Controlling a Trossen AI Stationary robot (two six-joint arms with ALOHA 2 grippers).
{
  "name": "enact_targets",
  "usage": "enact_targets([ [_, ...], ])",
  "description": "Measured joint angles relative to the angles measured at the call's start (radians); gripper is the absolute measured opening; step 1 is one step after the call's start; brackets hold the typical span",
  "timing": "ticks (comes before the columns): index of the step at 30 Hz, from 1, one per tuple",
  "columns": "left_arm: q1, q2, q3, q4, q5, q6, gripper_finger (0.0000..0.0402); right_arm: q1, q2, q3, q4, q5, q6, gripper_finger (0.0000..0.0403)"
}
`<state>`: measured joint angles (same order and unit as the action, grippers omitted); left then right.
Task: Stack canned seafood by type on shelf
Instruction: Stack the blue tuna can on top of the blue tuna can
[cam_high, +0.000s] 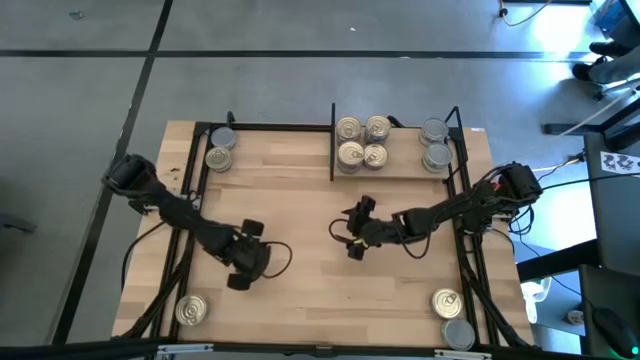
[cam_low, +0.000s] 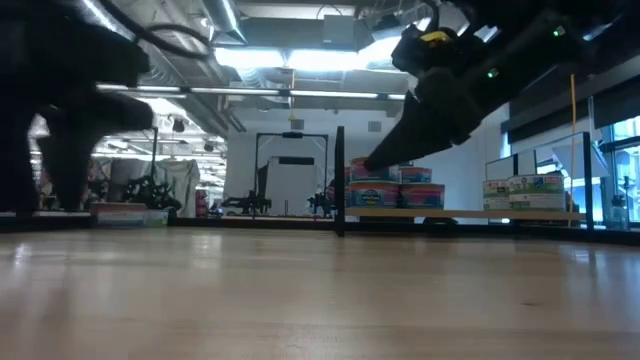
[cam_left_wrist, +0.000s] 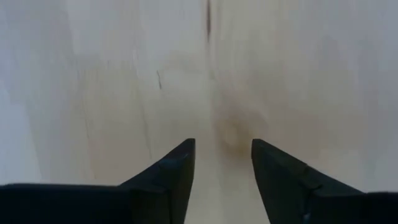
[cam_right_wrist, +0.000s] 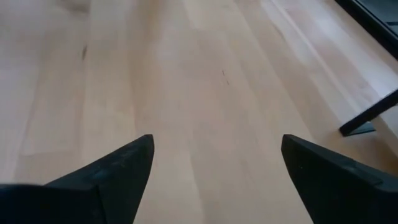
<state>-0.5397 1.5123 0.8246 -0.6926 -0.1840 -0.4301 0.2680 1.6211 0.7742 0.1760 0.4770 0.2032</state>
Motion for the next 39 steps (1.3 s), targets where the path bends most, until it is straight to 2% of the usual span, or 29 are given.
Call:
enact_targets([
  [3, -0.037, -0.052, 0.000, -0.055, 0.028, -0.115, 0.0145, 0.000, 0.000, 0.000, 0.004, -0.003, -0.002, 0.0350],
  [8, -0.104, -0.119, 0.000, -0.091, 0.167, -0.383, 0.0132, 0.000, 0.000, 0.000, 0.035, 0.008, -0.058, 0.0350],
  [20, -0.310, -0.131, 0.000, -0.084, 0.496, -0.947, 0.0127, 0.000, 0.000, 0.000, 0.076, 0.010, -0.105, 0.0350],
  [27, -0.447, -0.131, 0.000, -0.053, 0.506, -1.275, 0.0127, 0.000, 0.000, 0.000, 0.078, 0.009, -0.104, 0.0350],
  [33, -0.523, -0.107, 0.000, -0.052, 0.500, -1.379, 0.0127, 0.000, 0.000, 0.000, 0.086, 0.009, -0.104, 0.0350],
  [39, -0.517, -0.060, 0.000, -0.042, 0.483, -1.246, 0.0127, 0.000, 0.000, 0.000, 0.088, 0.008, -0.103, 0.0350],
])
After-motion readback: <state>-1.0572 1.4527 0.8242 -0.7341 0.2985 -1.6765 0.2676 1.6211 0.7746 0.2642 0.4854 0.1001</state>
